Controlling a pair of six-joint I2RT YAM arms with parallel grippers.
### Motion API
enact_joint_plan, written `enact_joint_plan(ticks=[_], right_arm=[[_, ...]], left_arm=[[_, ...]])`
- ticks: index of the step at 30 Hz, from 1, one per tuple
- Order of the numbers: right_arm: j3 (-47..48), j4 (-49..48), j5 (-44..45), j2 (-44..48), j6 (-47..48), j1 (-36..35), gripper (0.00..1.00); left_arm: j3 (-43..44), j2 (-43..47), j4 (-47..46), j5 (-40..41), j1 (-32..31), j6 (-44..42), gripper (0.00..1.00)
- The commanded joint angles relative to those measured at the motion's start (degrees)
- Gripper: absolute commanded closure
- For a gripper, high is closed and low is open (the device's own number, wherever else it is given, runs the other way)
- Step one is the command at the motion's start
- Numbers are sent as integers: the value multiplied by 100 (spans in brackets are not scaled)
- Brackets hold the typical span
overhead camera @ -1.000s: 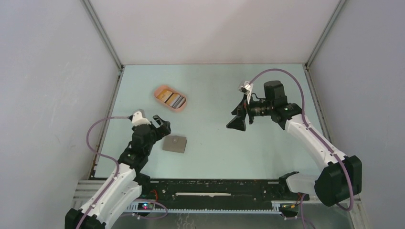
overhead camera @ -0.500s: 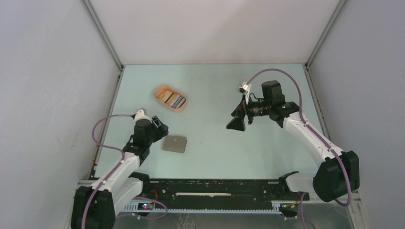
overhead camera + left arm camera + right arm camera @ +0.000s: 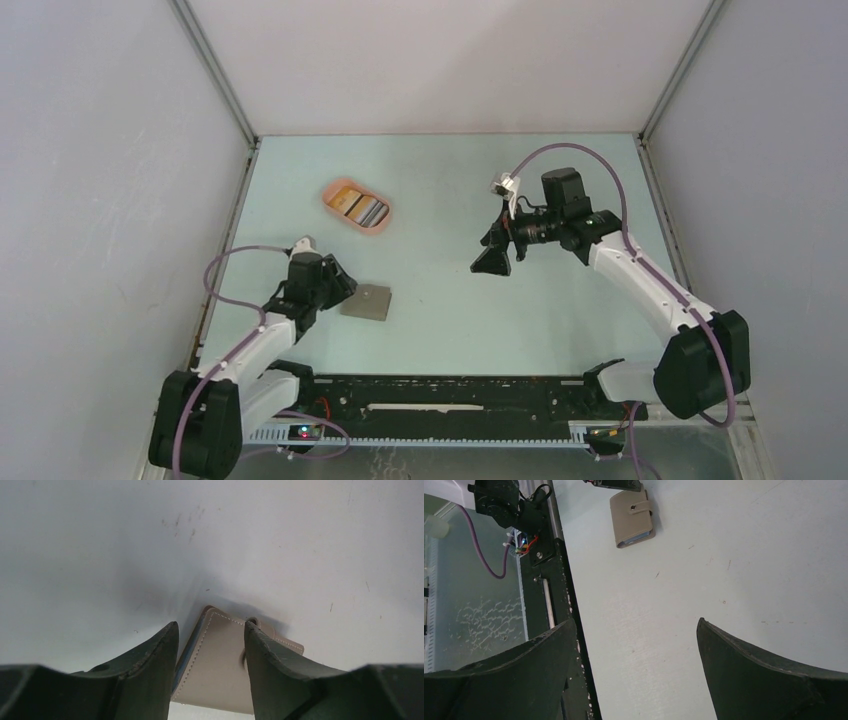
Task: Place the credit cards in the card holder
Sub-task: Open the card holder at the center of the board.
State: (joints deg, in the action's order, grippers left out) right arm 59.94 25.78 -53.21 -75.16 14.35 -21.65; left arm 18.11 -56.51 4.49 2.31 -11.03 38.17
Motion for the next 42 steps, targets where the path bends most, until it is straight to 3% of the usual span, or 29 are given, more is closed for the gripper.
enact_joint_plan(ticks=[1, 11, 15, 18, 24, 29, 36, 42], right_arm=[[326, 137, -14, -90, 226, -111, 0], [554, 583, -158, -246, 487, -92, 0], [620, 1283, -386, -185, 1731, -233, 2], [439, 1714, 55, 57, 2986, -542, 4], [-1499, 322, 1457, 1155, 4568, -1196, 0], [-1776, -330, 1889, 945, 4177, -1306, 3], [-1492, -422, 2593, -235, 3676, -1683, 25], [-1320, -451, 3050, -778, 3475, -1911, 36]], left_arm=[[-58, 55, 125, -141, -169, 174, 45], [128, -669, -366, -676, -1053, -10, 67], [539, -1490, -1039, -1012, -1672, -199, 80], [1096, -2384, -1399, -1260, -2163, -430, 88], [2147, -3662, -1860, -1450, -3072, -721, 94], [2232, -4053, -2566, -1407, -3509, -350, 98], [1791, -4138, -3561, -1305, -3749, 495, 100], [1542, -4248, -3973, -1351, -3822, 800, 100]])
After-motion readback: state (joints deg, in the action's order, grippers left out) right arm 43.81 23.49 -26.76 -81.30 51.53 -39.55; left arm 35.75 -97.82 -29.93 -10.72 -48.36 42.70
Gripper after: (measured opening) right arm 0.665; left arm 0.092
